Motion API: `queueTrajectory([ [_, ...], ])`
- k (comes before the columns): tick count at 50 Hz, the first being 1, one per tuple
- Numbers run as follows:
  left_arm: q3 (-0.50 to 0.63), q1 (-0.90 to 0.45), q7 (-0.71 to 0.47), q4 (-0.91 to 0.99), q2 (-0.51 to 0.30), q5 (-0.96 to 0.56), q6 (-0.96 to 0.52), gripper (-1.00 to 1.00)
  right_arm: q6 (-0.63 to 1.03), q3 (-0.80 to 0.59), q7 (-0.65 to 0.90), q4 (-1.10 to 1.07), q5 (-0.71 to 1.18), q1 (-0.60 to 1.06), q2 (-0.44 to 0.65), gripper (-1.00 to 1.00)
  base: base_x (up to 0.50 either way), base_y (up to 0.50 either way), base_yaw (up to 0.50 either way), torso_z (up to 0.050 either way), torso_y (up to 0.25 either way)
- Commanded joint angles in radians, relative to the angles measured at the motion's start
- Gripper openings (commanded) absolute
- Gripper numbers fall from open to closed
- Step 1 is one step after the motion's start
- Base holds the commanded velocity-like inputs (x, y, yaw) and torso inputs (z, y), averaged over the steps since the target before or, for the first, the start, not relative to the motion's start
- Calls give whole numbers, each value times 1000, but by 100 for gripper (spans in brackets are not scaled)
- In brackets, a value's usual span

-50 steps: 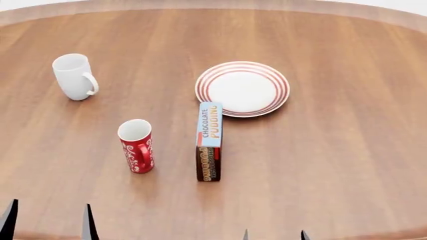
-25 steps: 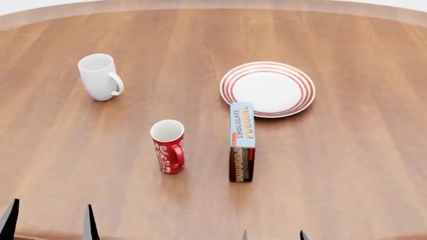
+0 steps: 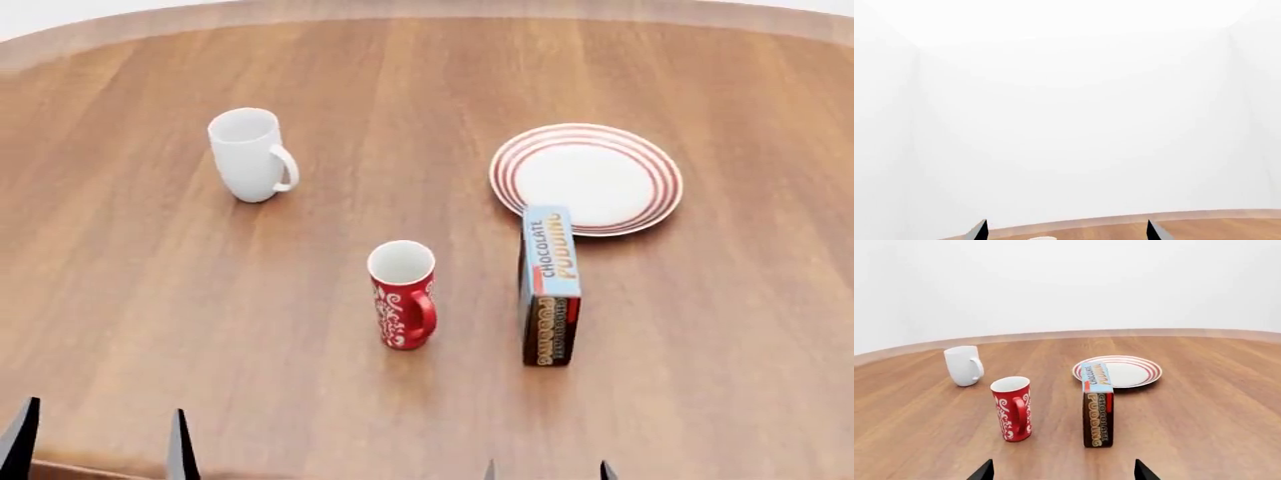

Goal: Pick up the red mug and put it on the plate

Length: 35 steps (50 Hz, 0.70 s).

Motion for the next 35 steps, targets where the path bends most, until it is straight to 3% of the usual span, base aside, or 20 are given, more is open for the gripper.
queueTrajectory([
  [1,8,-1,-7,1,-5,1,-1,100,-1,-6,6,-1,5,0,5,100,0,219,0,0,0],
  [23,21,-4,-20,-1,-14,-2,1,100,-8,-19,15,7,15,6,14,100,0,211,0,0,0],
  [35,28,-5,-28,0,-18,-2,1,100,-7,-24,22,4,21,5,19,100,0,12,0,0,0],
])
